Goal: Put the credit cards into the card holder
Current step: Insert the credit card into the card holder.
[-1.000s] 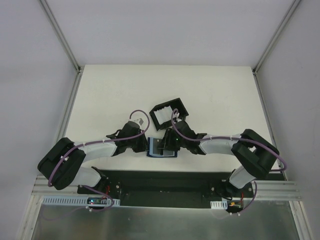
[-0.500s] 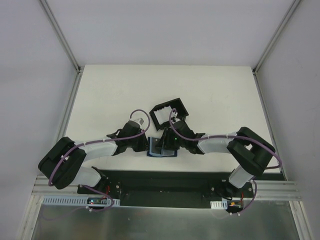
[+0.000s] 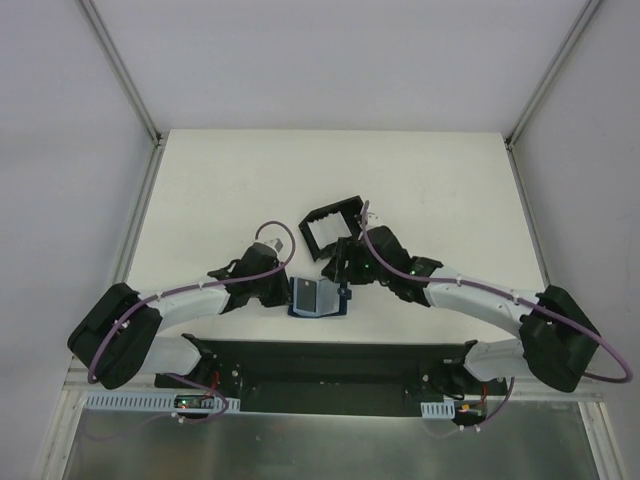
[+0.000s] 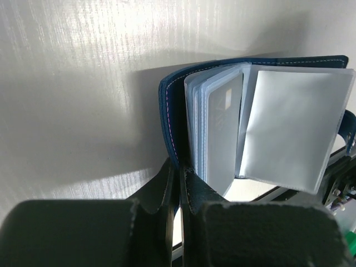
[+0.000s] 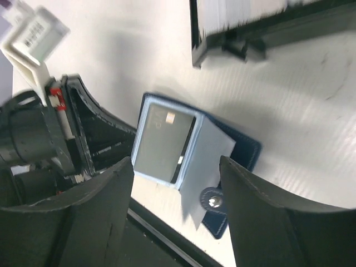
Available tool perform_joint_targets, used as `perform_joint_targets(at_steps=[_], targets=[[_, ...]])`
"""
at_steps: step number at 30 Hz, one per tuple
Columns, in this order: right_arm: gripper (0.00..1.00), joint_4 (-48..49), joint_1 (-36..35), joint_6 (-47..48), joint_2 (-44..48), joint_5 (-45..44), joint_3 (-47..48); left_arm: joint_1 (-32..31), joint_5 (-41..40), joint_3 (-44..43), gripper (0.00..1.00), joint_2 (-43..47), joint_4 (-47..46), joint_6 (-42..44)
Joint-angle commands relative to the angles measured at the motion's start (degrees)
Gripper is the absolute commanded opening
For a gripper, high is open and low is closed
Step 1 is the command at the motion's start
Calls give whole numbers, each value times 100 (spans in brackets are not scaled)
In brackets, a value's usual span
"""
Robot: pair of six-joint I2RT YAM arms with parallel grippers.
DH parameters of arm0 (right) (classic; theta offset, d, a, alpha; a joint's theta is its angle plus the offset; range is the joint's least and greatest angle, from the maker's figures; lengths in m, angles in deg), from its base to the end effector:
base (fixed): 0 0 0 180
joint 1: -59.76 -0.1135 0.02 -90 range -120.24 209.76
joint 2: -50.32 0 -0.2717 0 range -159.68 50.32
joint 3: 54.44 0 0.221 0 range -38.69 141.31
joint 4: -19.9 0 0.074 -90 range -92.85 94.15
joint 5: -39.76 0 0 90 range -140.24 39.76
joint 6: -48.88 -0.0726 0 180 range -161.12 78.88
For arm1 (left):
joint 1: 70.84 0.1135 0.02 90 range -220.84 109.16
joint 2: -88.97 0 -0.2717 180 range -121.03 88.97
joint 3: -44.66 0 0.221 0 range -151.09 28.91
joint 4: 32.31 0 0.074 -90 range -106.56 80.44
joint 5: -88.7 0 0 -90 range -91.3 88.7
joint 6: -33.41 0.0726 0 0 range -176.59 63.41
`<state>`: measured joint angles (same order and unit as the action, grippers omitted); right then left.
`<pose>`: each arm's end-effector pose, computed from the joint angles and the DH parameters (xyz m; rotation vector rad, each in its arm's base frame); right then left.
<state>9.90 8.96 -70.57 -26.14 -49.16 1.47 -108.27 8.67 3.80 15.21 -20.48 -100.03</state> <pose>0.1820 0.2253 0.2256 -0.4237 2.1832 0.8343 0.1773 -0.1516 0.1519 -0.0405 2.5181 -0.8477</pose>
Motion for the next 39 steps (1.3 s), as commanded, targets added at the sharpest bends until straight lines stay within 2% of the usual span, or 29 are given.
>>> perform_joint_targets(at_steps=[1,8,14,19,25,39], targets=[[66,-1032,281,730,299,-416,632,8,-136,-47,0,45,779,213],[71,-1401,923,1433,54,-170,1387,8,-58,-188,0,81,849,231],[73,-1797,1283,2004,-701,392,2267,8,-13,-337,0,177,955,336],[74,-2246,1468,2198,-1493,498,3058,8,39,-504,0,186,1043,380],[81,-2509,1547,2505,-2179,586,3752,8,39,-610,0,326,1148,406],[84,-2527,1943,2567,-3321,1359,4579,8,22,-706,0,468,1289,494]])
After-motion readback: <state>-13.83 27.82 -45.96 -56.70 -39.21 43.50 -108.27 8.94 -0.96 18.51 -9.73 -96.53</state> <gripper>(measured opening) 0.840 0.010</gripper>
